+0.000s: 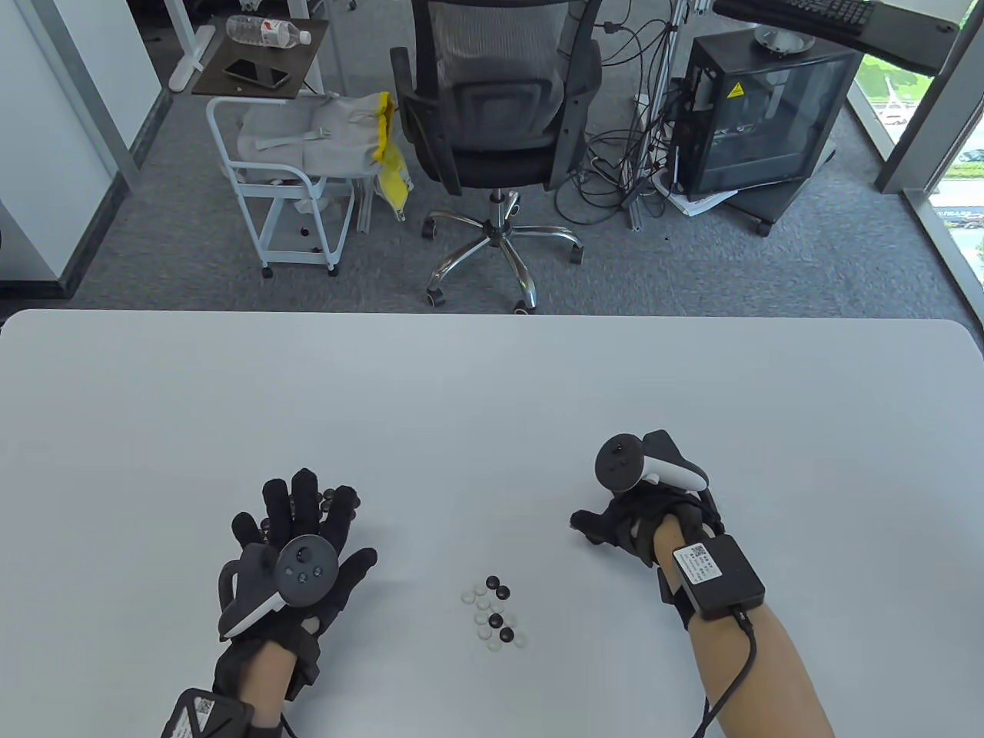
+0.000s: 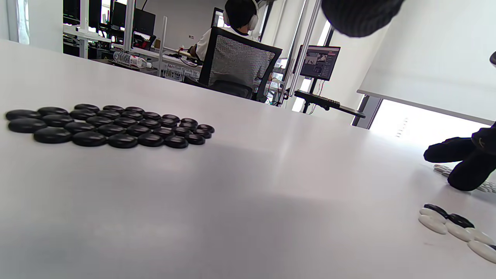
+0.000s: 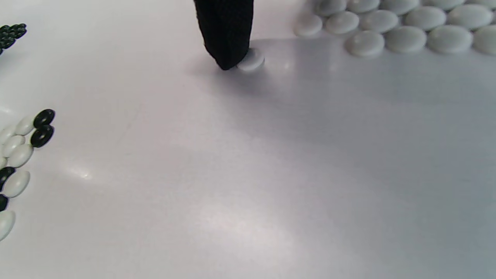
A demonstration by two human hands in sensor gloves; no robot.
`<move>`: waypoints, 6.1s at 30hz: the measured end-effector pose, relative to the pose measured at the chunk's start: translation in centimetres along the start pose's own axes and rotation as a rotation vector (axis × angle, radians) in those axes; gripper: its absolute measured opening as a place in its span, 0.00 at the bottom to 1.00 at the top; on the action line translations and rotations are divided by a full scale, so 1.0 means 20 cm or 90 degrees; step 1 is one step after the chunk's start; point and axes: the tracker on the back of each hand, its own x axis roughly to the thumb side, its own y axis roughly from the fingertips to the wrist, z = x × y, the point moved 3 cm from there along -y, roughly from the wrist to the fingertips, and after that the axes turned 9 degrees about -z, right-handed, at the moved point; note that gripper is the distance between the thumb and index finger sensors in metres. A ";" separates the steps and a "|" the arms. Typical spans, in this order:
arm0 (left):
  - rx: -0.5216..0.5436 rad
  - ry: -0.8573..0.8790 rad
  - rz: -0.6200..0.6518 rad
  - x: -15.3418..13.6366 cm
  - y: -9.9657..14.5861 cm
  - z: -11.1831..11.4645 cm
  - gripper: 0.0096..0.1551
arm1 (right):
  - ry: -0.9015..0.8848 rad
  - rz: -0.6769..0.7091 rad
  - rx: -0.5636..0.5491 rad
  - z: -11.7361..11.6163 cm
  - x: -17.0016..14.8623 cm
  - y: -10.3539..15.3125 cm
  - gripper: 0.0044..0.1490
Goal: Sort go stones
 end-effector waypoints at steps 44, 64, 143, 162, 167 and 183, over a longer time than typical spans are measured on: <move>-0.008 -0.002 -0.002 0.00 -0.01 0.02 0.48 | 0.132 0.217 0.027 -0.23 0.85 -0.07 0.45; -0.018 -0.008 0.001 0.01 -0.01 0.03 0.48 | -0.039 -0.130 -0.040 0.15 -0.05 -0.13 0.45; -0.021 -0.008 -0.004 -0.01 -0.02 0.04 0.48 | 0.015 -0.078 -0.038 0.10 -0.04 -0.07 0.46; -0.018 -0.008 0.000 0.00 -0.01 0.04 0.48 | 0.181 0.250 0.062 -0.23 0.72 0.20 0.45; -0.015 -0.005 0.000 0.00 -0.01 0.04 0.48 | 0.184 0.281 0.107 -0.34 0.81 0.16 0.45; -0.016 0.003 -0.004 -0.02 -0.01 0.03 0.48 | 0.103 0.156 0.062 -0.16 0.71 -0.08 0.46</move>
